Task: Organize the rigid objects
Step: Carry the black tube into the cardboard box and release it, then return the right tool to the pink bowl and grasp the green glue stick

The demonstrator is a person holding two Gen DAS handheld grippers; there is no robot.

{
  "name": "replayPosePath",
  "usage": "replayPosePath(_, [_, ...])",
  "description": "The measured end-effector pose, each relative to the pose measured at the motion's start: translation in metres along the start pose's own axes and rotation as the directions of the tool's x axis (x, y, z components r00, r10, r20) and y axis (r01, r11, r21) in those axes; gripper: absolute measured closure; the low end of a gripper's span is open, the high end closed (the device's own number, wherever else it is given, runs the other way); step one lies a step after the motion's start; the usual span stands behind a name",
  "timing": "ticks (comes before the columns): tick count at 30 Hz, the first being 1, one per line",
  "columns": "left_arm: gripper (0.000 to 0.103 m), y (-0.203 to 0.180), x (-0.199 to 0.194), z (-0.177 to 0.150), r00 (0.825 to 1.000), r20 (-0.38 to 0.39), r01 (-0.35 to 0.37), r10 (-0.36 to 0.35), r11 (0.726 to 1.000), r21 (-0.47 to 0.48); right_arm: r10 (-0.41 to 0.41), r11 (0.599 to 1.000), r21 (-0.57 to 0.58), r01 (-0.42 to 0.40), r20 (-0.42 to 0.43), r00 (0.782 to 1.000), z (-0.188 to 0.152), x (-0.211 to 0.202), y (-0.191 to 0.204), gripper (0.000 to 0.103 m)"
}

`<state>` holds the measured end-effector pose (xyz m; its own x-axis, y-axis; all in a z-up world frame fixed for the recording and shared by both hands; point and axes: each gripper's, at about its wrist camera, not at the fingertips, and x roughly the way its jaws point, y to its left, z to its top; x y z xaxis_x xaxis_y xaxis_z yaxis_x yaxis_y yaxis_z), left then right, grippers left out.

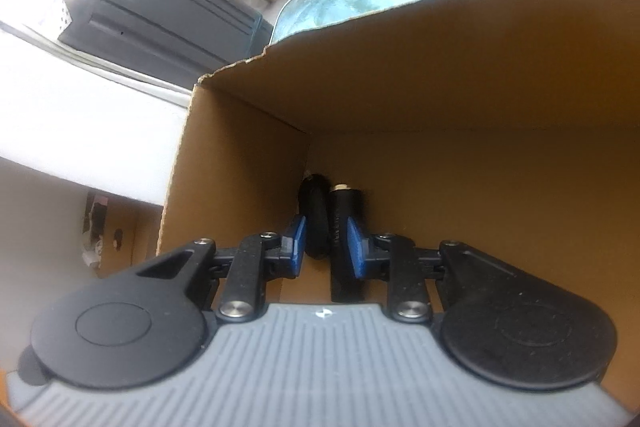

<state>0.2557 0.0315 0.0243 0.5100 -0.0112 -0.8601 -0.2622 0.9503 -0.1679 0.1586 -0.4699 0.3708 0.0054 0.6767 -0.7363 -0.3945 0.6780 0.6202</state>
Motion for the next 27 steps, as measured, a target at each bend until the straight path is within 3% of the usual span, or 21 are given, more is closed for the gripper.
replayPosePath(7, [0.055, 0.009, -0.031, -0.01, 0.996, 0.084, 0.027, -0.025, 0.999, -0.021, 0.026, 0.999, -0.025, -0.024, 0.076, 0.997, -0.015, -0.043, 0.01, 0.078])
replayPosePath(13, [0.053, 0.021, -0.084, -0.038, 0.976, 0.21, 0.074, -0.065, 0.997, -0.036, 0.17, 0.985, -0.066, -0.161, 0.166, 0.971, -0.055, -0.119, 0.016, 0.075])
replayPosePath(18, [0.05, 0.026, -0.13, -0.081, 0.942, 0.328, 0.08, -0.068, 0.996, -0.024, 0.268, 0.963, -0.105, -0.249, 0.239, 0.933, -0.105, -0.177, 0.02, 0.072])
replayPosePath(22, [0.048, 0.03, -0.151, -0.117, 0.926, 0.367, 0.098, -0.083, 0.995, -0.024, 0.306, 0.951, -0.14, -0.277, 0.283, 0.909, -0.156, -0.209, 0.016, 0.071])
replayPosePath(27, [0.046, 0.026, -0.149, -0.161, 0.93, 0.35, 0.122, -0.109, 0.992, -0.017, 0.268, 0.961, -0.144, -0.236, 0.268, 0.925, -0.226, -0.198, 0.005, 0.07])
